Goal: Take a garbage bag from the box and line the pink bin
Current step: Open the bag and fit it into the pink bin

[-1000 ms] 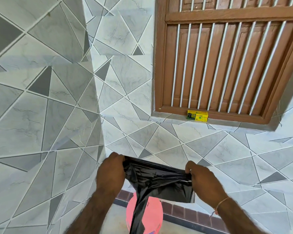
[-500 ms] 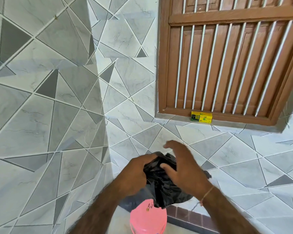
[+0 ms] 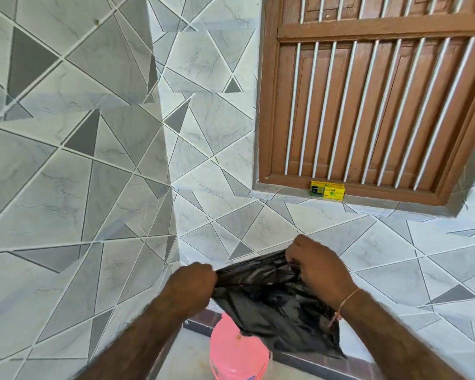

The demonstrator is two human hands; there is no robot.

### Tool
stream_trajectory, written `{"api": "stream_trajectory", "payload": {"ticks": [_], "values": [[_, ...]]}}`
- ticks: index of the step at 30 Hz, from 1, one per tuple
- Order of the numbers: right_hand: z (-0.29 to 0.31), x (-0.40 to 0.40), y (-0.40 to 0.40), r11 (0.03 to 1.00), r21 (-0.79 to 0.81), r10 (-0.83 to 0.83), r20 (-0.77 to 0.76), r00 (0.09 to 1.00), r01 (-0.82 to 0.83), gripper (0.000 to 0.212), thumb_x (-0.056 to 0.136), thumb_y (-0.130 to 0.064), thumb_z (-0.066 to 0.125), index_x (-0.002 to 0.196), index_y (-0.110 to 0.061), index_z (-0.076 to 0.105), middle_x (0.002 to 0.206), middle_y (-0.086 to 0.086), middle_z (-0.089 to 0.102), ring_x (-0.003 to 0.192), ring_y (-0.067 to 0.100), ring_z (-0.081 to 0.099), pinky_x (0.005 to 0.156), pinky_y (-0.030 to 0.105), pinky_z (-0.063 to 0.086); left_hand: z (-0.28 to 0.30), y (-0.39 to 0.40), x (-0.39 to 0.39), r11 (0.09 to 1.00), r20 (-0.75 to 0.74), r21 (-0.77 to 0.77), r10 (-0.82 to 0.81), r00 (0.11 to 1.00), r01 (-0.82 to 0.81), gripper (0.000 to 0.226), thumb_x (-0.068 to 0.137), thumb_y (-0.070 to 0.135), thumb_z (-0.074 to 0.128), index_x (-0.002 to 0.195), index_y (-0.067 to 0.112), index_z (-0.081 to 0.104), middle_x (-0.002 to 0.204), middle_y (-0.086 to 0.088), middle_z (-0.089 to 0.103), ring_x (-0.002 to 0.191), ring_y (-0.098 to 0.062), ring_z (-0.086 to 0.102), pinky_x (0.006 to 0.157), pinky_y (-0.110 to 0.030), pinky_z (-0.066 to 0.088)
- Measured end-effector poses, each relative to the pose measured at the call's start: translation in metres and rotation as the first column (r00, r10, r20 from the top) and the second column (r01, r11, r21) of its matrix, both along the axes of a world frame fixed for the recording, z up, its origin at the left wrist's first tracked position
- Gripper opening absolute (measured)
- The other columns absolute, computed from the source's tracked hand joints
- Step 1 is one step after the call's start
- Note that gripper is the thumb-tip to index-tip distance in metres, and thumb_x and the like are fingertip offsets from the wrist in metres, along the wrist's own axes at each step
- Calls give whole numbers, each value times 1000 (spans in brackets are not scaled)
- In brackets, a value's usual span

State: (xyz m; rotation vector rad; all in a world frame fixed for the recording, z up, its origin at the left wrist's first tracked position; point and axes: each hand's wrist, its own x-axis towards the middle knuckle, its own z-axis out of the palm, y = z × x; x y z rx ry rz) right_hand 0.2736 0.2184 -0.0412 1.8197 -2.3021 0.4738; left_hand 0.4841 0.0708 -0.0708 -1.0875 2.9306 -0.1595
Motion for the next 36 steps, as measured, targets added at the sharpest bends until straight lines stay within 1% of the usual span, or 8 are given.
{"api": "stream_trajectory", "payload": {"ticks": [5, 8, 12, 16, 21, 25, 31, 36], "values": [[-11, -28, 21, 972, -16, -236, -100, 967, 236, 34, 86, -16, 46, 115, -23, 62, 111, 5, 56, 96, 29, 60, 73, 36, 50, -17, -14, 24, 982, 118, -11, 190, 975, -190, 27, 93, 20, 49, 118, 20, 59, 119, 1, 65, 109, -22, 63, 92, -35, 52], [-13, -28, 31, 949, 3, -316, -56, 947, 316, 47, 87, -17, 42, 132, -25, 51, 116, 7, 55, 97, 33, 62, 77, 36, 49, -28, -28, 26, 909, -135, 179, 402, 906, -377, 28, 93, 22, 46, 118, 18, 57, 119, -1, 65, 108, -24, 63, 93, -36, 52], [-18, -12, 31, 948, 111, -306, 47, 951, 299, 70, 86, -26, 47, 147, -38, 14, 108, 9, 54, 96, 37, 64, 76, 39, 49, -23, -19, -4, 721, -636, 684, 663, 394, -109, 29, 94, 27, 53, 117, 11, 58, 116, -13, 65, 107, -33, 61, 95, -41, 47], [-33, -7, 29, 944, 72, -328, 84, 941, 322, 70, 88, -24, 42, 149, -36, 10, 105, 8, 59, 94, 36, 63, 76, 40, 49, -8, -7, -21, 577, -580, 768, 811, -78, 277, 42, 79, 8, 73, 113, 22, 53, 98, 7, 64, 99, -27, 62, 90, -45, 54], [-40, -1, 24, 932, -55, -331, 270, 904, 358, 43, 98, -38, 34, 140, -29, 35, 119, 6, 64, 108, 30, 61, 89, 39, 49, -12, -7, -25, 740, -729, 667, 624, 282, 87, 54, 80, -8, 50, 126, 20, 55, 118, 2, 61, 98, -20, 57, 89, -31, 50], [-47, -7, 26, 897, 98, -440, 119, 890, 430, 31, 92, -22, 40, 123, -24, 45, 111, 9, 58, 102, 34, 63, 85, 39, 49, -18, -11, -23, 870, -669, 481, 443, 597, -106, 31, 87, -4, 50, 105, 8, 72, 115, -12, 69, 94, -26, 64, 96, -35, 50], [-69, -18, 34, 786, 352, -534, -28, 845, 508, 29, 91, -19, 43, 115, -16, 59, 120, 8, 61, 113, 29, 60, 91, 36, 49, -10, -6, -20, 852, -794, 514, 515, 323, -94, 28, 89, -4, 46, 103, 11, 64, 109, -9, 63, 88, -25, 55, 90, -36, 48], [-74, 1, 29, 894, 229, -368, -118, 922, 386, 27, 83, -35, 55, 108, -26, 56, 117, 1, 55, 110, 26, 51, 88, 39, 45, 6, 9, -28, 862, -781, 486, 354, 514, 144, 42, 86, -8, 47, 116, 15, 64, 113, 5, 61, 98, -13, 55, 95, -19, 39]]}}
